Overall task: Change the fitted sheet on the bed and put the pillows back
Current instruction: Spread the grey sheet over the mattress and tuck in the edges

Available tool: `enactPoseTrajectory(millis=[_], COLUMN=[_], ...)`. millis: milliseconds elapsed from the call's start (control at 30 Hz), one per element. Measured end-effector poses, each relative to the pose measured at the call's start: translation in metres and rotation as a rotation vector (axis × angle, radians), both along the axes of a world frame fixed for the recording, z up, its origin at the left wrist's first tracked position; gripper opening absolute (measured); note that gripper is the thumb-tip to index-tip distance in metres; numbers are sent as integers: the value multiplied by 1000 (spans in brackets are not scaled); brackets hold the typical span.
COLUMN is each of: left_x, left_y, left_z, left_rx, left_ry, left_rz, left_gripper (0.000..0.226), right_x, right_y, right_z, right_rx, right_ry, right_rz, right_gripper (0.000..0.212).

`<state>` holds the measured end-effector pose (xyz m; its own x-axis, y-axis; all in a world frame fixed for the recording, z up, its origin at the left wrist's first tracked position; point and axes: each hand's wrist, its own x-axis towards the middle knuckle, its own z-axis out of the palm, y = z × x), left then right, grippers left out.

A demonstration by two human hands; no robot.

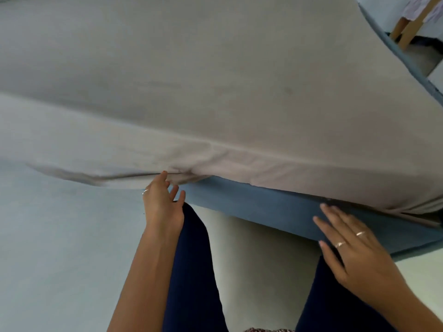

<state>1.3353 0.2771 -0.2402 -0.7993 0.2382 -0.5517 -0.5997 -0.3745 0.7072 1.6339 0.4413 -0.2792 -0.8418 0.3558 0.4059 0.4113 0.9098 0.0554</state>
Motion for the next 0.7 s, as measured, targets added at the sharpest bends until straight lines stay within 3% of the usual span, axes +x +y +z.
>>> enactPoseTrajectory(millis=[100, 233, 400, 500, 633, 700], left_x=[-6, -11, -17, -29, -36, -35], left_y=[0, 7, 17, 20, 16, 12], left_z=[-6, -5, 2, 2, 6, 8], left_rx=[-29, -8, 124, 106, 175, 302], left_ry=[-52, -107, -138, -45, -24, -79], left_rz=[13, -29, -85, 3, -44, -71], left_gripper=[22, 43, 9, 18, 19, 43], right_x=[-33, -103, -172, -192, -213, -222], right_y=[-30, -48, -63, -69, -72, -72], right_z=[-5, -6, -7, -8, -4, -1], right_rx=[-54, -60, 20, 60, 104, 117], right_ry=[33, 19, -69, -113, -88, -68], right_rz=[128, 295, 415, 445, 436, 395], right_gripper=[38, 34, 36, 40, 46, 48])
